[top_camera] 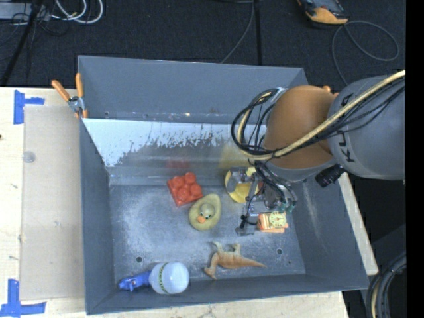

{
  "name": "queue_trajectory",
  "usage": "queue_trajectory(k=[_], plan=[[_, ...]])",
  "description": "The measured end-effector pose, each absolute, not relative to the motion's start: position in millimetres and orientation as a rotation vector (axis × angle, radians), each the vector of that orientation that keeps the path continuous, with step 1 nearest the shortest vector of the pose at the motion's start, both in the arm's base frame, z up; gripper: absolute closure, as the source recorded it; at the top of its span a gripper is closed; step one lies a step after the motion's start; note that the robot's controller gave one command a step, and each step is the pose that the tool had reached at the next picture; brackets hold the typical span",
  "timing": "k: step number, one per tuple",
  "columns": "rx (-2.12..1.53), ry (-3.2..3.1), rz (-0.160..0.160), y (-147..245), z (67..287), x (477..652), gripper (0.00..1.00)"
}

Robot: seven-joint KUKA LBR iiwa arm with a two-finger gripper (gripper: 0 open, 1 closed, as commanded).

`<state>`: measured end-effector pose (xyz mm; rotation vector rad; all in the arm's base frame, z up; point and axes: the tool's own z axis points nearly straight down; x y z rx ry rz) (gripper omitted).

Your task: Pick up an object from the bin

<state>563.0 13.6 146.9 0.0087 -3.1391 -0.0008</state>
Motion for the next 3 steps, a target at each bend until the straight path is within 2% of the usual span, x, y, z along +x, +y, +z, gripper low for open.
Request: queue_trajectory(k=[1,2,3], plan=[[0.072,-3.135,-0.001,15,88,504.2,0.00],[0.053,-3.128,-0.001,36,86,519.7,0.00],[0.053,-3.139,-0.002,37,98,534.4,0.00]])
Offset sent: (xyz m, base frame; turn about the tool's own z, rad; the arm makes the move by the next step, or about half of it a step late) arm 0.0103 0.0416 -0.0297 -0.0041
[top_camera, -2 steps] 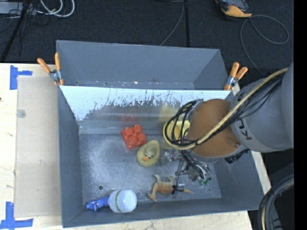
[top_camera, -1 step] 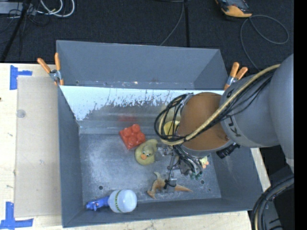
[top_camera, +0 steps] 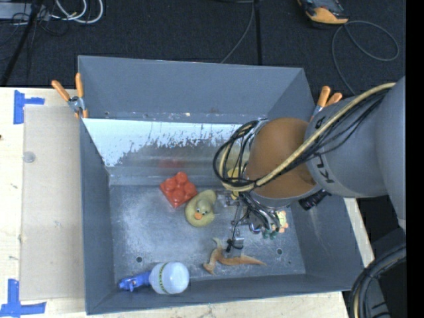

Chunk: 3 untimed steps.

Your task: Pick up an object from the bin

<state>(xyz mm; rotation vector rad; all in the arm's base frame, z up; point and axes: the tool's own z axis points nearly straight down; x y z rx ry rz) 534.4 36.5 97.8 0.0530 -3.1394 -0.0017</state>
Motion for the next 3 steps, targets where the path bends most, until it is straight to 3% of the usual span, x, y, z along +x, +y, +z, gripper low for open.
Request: queue_trajectory(k=[1,2,3], plan=[[0.078,-3.125,-0.001,13,69,487.9,0.00],[-0.085,-3.140,-0.004,82,70,561.6,1.00],[-0.085,-3.140,-0.004,82,70,561.7,1.00]])
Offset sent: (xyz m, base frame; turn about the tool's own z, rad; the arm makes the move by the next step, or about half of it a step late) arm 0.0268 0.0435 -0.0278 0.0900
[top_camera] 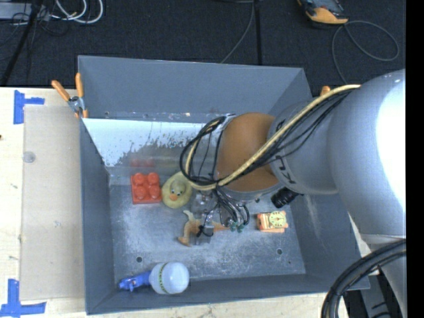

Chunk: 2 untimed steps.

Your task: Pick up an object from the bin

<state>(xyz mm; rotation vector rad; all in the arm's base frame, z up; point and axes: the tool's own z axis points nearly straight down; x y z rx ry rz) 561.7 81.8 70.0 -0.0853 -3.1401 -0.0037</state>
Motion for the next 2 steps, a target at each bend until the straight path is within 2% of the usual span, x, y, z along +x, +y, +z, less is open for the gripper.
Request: queue_trajectory(k=[1,2], plan=[[-0.085,-3.136,-0.002,82,73,560.4,1.00],[-0.084,-3.134,-0.002,81,85,559.7,1.00]])
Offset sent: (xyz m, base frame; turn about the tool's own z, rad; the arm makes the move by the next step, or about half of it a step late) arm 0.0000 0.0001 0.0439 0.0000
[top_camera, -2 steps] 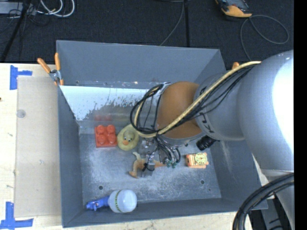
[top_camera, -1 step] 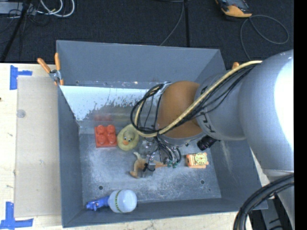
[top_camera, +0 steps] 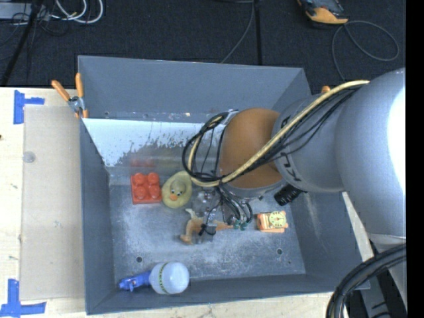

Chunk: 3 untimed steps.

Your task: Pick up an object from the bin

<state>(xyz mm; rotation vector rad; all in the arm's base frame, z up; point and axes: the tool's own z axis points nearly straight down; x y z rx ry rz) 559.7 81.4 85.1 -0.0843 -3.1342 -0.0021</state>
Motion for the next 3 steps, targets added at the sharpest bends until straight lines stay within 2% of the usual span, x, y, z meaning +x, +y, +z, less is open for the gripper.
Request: queue_trajectory(k=[3], plan=[[-0.083,-3.138,-0.004,81,128,561.0,1.00]])
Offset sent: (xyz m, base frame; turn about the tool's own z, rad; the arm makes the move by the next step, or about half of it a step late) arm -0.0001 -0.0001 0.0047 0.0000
